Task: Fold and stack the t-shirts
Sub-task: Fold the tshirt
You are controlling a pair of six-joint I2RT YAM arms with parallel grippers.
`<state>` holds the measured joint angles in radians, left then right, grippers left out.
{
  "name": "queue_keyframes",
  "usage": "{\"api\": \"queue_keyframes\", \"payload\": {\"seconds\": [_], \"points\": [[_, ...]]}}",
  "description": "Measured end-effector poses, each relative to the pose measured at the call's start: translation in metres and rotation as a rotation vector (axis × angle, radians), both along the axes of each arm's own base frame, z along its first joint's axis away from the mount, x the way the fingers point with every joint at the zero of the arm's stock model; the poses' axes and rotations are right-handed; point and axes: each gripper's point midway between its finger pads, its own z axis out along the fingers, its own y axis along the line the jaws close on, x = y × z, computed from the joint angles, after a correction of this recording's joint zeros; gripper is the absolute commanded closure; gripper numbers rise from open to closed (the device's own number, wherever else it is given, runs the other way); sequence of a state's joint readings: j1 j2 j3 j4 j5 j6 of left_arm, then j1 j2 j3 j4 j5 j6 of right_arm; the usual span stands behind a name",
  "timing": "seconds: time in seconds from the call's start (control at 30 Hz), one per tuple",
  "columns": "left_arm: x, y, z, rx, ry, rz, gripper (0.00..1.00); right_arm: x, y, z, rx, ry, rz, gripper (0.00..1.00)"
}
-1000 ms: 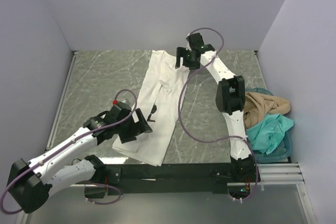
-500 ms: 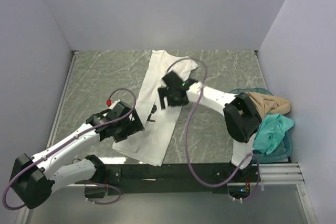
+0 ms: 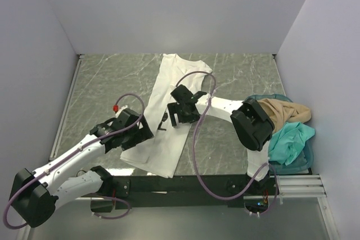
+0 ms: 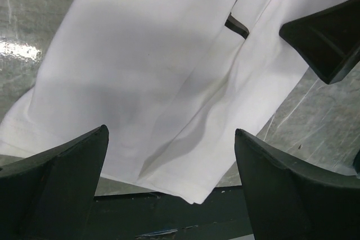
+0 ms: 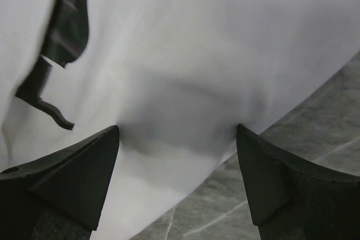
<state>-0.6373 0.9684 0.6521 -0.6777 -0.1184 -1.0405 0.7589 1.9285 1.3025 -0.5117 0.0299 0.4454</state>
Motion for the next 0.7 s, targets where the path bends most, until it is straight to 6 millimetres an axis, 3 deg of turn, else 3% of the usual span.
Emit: {"api": "queue_keyframes", "payload": {"seconds": [0.13, 0.27, 0.4, 0.57, 0.7], "points": [[0.0, 0.001, 0.003, -0.005, -0.013, 0.002, 0.0, 0.008, 0.001, 0.001, 0.028, 0.004, 0.005, 0.09], [0.001, 0.002, 0.006, -0.01, -0.028, 0.007, 0.01, 0.025, -0.015, 0.002, 0.051, 0.012, -0.045, 0.09], [-0.004, -0.002, -0.001, -0.024, -0.003, -0.012, 0.01, 0.052, -0.049, 0.002, 0.052, 0.005, -0.127, 0.09], [-0.021, -0.008, -0.023, -0.049, 0.075, -0.068, 0.01, 0.077, -0.097, 0.001, 0.006, 0.002, -0.211, 0.09], [-0.038, -0.005, -0.036, -0.048, 0.141, -0.092, 0.01, 0.084, -0.116, 0.006, -0.035, -0.003, -0.232, 0.09]]}}
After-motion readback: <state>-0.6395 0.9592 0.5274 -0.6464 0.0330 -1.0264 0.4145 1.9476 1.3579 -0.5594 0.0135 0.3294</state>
